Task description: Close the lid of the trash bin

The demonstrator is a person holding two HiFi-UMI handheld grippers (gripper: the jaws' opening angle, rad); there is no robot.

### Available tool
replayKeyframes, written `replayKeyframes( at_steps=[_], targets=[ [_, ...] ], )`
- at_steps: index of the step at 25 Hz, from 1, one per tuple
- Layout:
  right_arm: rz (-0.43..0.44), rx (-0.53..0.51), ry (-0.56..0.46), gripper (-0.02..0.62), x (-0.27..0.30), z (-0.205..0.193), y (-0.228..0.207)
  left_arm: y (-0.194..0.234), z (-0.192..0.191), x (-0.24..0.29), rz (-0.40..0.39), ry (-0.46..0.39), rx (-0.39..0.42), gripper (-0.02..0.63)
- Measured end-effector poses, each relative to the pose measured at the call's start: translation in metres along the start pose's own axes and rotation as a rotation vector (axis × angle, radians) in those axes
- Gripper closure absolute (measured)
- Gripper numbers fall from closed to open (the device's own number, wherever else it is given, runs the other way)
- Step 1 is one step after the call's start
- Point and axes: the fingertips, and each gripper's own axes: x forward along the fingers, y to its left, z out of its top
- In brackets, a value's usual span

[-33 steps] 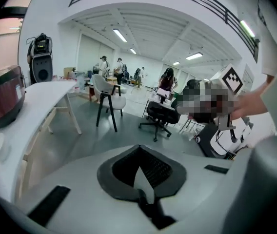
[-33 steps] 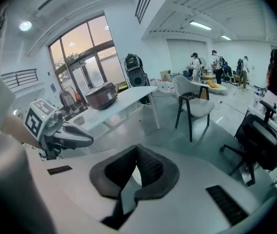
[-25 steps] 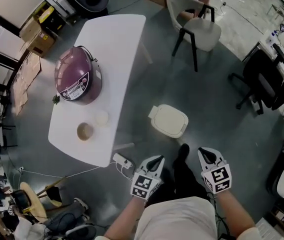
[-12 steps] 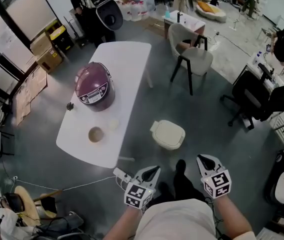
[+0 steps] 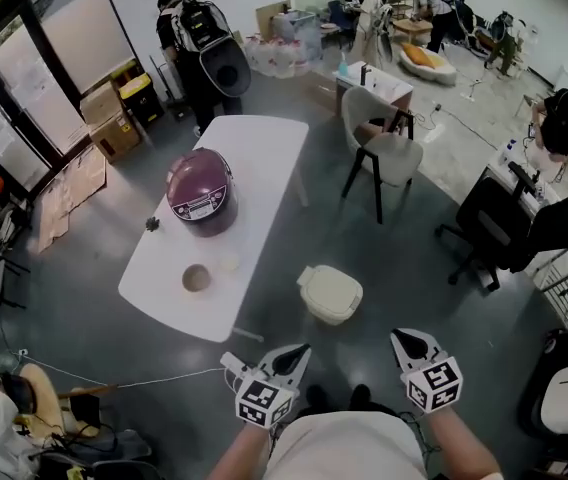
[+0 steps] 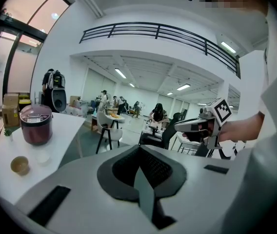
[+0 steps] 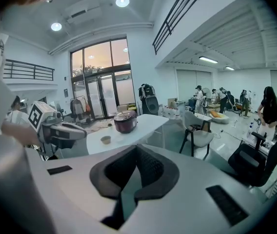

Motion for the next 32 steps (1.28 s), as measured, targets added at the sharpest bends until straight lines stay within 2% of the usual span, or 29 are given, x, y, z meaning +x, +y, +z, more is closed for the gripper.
replayKeyframes(
  at_steps=[5, 12, 18, 32],
  targets=[
    [0.029, 0.006, -0.039, 0.583, -0.035, 0.014, -0.001, -0.024, 0.003, -0.009, 0.033, -0.013, -0.02, 0.591],
    [0.028, -0.004, -0.097, 0.584, -0.062, 0.026, -0.016, -0.044, 0.016, -0.01, 0.07, -0.067, 0.001, 0.591],
    [0.032, -0.005, -0.108, 0.583, -0.071, 0.026, -0.017, -0.044, 0.025, -0.018, 0.118, -0.106, -0.013, 0.591],
    [0.045, -0.051, -0.124, 0.583, -0.072, 0.03, -0.016, -0.045, 0.024, -0.022, 0.152, -0.115, -0.02, 0.591]
  ],
)
